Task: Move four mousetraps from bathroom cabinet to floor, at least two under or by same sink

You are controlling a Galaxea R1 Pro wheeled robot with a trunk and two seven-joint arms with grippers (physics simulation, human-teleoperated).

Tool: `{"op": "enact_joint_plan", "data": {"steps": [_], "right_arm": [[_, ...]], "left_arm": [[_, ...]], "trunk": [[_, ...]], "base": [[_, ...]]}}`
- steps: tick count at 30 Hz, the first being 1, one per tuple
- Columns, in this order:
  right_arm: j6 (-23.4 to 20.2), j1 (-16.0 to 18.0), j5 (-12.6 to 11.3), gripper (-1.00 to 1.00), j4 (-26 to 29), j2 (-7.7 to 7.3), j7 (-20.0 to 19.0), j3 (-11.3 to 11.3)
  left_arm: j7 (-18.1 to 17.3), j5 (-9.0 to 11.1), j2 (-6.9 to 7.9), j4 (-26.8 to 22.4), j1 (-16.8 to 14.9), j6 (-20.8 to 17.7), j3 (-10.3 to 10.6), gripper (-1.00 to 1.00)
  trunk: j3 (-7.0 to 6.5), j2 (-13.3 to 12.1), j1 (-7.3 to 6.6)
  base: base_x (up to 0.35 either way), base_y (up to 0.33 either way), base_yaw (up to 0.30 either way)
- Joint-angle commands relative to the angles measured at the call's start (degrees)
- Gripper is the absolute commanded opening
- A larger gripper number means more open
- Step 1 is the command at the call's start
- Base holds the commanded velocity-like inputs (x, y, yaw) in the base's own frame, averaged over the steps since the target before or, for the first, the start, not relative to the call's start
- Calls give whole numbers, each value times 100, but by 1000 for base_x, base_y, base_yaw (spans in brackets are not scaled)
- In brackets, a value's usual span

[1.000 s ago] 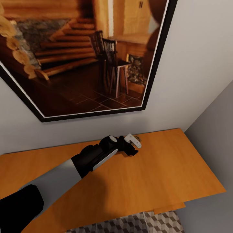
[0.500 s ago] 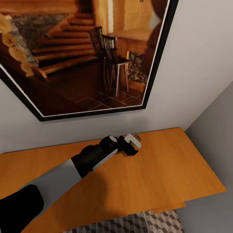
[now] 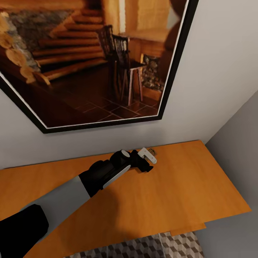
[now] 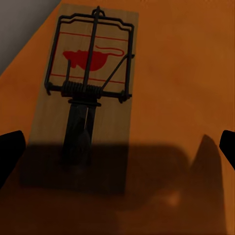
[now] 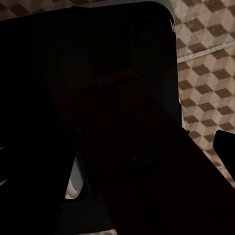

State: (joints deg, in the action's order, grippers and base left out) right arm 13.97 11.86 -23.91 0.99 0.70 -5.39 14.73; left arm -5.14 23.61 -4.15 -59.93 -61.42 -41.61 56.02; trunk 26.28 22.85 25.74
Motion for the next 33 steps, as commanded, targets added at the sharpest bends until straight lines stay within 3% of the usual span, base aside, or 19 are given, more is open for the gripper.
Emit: {"op": "enact_joint_plan", "data": {"steps": [1,19,33], "right_arm": [[26,5,-64,-100,-11,0,-33,33],[26,6,-63,-100,-11,0,-33,35],[26,4,-62,-100,-11,0,-33,32]], "left_arm": [[-22,38,2,33,-2,-23,6,100],[-22,38,24,34,-2,-23,-3,100],[-22,38,129,17,-2,-23,-3,100]], "trunk": [[10,7,5],[11,7,5],[11,7,5]], "base": [[0,0,0],[0,0,0],[0,0,0]]}}
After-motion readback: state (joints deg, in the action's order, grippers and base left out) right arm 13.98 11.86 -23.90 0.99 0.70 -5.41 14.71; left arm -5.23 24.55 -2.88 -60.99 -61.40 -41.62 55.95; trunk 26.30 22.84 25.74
